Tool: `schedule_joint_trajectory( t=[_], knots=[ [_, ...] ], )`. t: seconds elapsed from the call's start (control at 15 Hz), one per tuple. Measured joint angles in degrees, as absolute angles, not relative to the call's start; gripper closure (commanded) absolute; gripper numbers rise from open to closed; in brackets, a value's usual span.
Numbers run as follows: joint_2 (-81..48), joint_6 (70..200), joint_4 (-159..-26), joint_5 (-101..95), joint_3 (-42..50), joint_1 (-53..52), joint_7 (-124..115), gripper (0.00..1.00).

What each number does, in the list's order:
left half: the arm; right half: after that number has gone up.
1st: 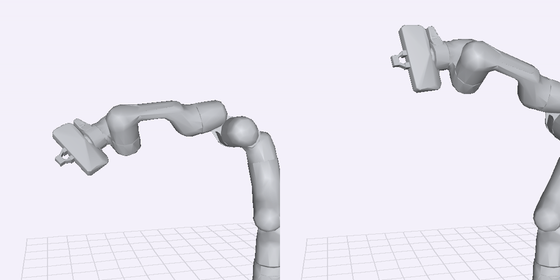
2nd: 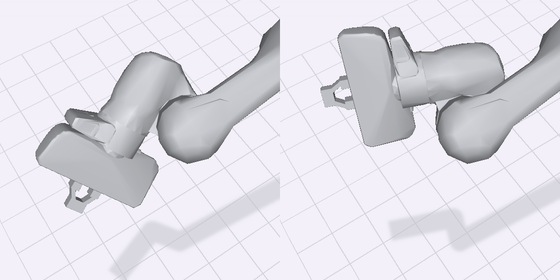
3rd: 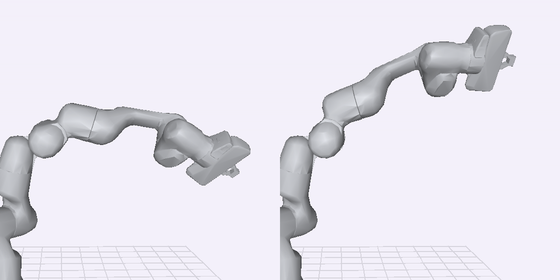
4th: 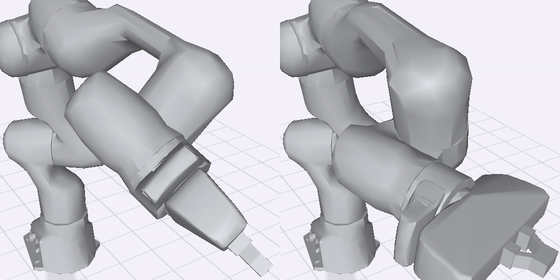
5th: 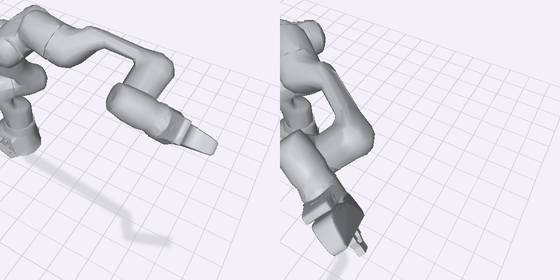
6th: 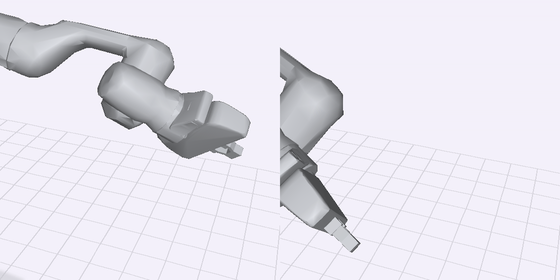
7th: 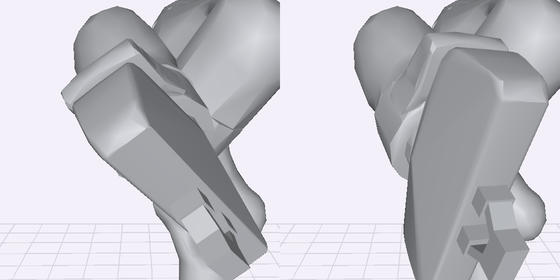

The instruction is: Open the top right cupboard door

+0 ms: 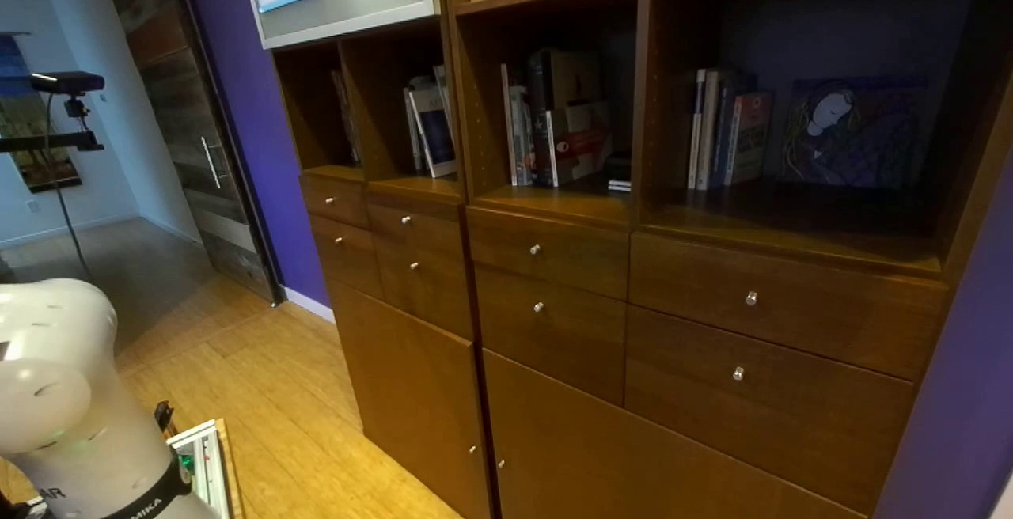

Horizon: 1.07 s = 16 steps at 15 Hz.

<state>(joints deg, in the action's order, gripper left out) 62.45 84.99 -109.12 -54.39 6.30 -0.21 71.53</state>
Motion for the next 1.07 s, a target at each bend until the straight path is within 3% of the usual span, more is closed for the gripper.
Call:
schedule_joint_trajectory(
  t=[0.53, 1.07],
  knots=[
    [51.63, 71.58, -98.55, -50.84, 6.03, -3.08, 71.58, 1.0],
    [42.84, 71.96, -93.46, -41.08, 7.36, -8.48, 68.79, 1.0]
  ],
)
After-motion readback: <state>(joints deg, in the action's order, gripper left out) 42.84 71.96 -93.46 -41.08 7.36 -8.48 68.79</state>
